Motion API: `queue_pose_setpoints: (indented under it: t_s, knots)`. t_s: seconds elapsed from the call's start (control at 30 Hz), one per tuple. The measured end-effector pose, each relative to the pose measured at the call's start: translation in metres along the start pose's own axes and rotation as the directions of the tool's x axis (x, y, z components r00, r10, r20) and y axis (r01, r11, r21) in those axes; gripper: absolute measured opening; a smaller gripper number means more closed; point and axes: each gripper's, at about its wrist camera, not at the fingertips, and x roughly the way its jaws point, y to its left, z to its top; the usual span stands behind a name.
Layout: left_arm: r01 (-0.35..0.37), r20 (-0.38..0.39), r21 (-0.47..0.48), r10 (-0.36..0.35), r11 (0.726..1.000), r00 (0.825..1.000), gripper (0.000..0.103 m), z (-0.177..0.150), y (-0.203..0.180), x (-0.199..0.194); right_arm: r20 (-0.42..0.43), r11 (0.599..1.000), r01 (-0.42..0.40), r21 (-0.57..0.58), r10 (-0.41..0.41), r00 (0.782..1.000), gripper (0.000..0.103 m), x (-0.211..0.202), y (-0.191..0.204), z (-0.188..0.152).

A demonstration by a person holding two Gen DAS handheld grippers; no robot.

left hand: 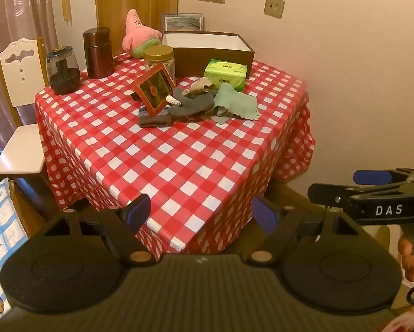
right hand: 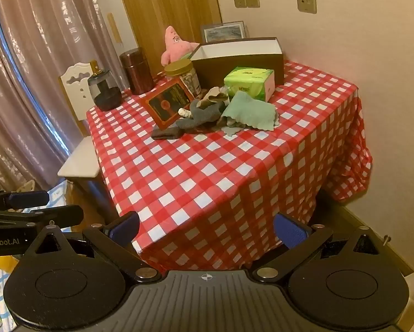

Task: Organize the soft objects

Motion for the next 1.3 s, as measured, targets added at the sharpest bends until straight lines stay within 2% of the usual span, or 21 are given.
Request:
queue_pose_setpoints:
  t_s: [1.3]
  knots:
    - [0.003, 0.014, 0.005, -0.003, 1.000, 1.000, 0.079, 0.0045, -0.0025, -0.0043, 0.007, 1.000, -0.002, 0.001, 0.002, 1.000, 0.103, -0.0004, -0.0003, 0.0043]
